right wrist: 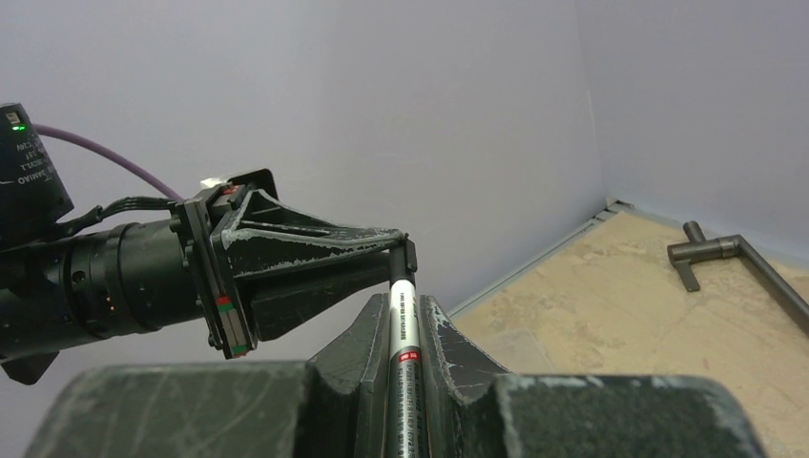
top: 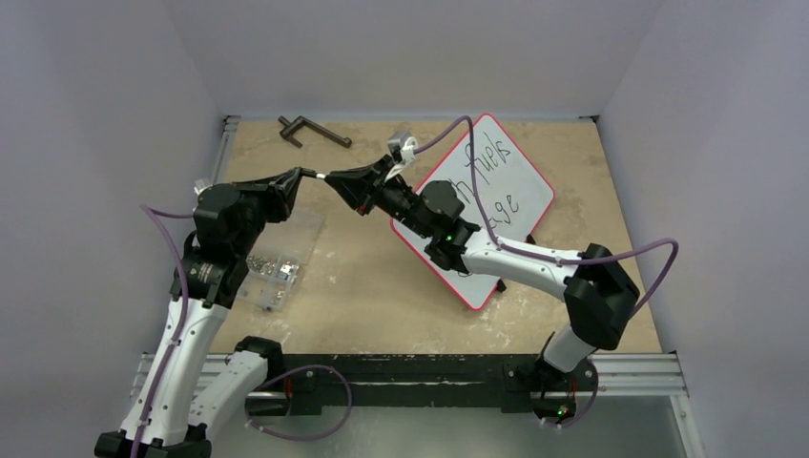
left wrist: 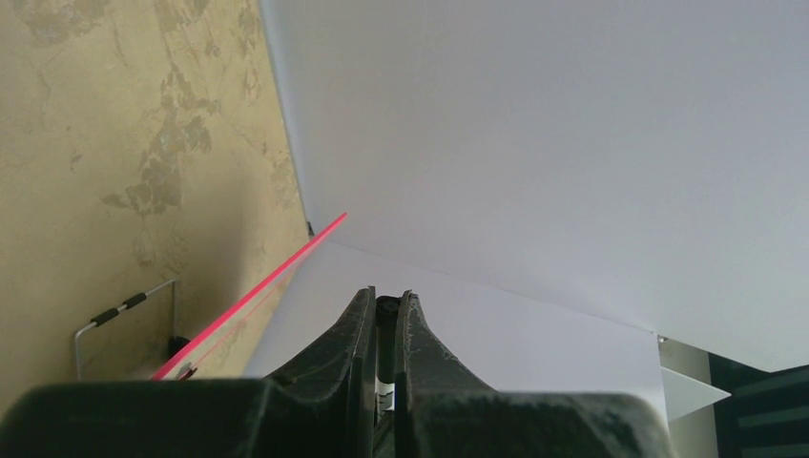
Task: Write a sentence on the whiteboard
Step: Close the whiteboard marker at the center of the board.
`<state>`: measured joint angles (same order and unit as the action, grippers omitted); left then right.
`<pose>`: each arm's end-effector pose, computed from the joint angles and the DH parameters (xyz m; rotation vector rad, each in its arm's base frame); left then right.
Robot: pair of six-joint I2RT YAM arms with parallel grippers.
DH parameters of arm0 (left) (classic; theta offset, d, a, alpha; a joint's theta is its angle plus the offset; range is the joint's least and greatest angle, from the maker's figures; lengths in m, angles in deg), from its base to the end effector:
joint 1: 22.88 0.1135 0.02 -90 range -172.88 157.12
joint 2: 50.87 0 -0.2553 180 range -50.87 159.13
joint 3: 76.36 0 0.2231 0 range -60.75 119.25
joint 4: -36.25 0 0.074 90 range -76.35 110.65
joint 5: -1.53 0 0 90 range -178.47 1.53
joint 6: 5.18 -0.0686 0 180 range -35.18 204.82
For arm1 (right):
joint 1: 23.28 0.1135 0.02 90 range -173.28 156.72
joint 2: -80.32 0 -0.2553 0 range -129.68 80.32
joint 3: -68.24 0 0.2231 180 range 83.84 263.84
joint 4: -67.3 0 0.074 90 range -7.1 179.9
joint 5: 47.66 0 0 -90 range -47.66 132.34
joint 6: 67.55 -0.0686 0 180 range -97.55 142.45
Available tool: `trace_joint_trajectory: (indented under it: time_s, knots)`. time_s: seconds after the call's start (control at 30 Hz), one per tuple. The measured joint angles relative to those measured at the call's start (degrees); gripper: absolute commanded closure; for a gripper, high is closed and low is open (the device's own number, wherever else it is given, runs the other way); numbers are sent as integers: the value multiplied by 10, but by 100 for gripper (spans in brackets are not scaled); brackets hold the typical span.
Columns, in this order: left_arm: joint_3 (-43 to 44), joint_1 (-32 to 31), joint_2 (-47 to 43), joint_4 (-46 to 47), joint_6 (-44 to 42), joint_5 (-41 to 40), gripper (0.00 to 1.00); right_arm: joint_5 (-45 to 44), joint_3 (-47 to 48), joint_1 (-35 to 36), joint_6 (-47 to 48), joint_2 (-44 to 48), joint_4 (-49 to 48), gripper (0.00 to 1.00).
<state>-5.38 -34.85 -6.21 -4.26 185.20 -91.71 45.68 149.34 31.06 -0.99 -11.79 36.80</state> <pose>0.1735 -0.0328 0.3569 -1.4495 1.4260 -1.2829 0.2199 0.3133 0.3736 -0.4054 1.2617 1.2061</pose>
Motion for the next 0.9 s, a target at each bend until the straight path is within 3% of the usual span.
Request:
trace_joint_trajectory:
  time_s: [0.37, 0.9]
  knots:
    - [-19, 3, -10, 34, 1, -15, 100, -48, 19, 15, -8, -14, -2, 100]
    - [-53, 8, -11, 155, -35, -32, 100, -89, 67, 14, -165, -52, -12, 100]
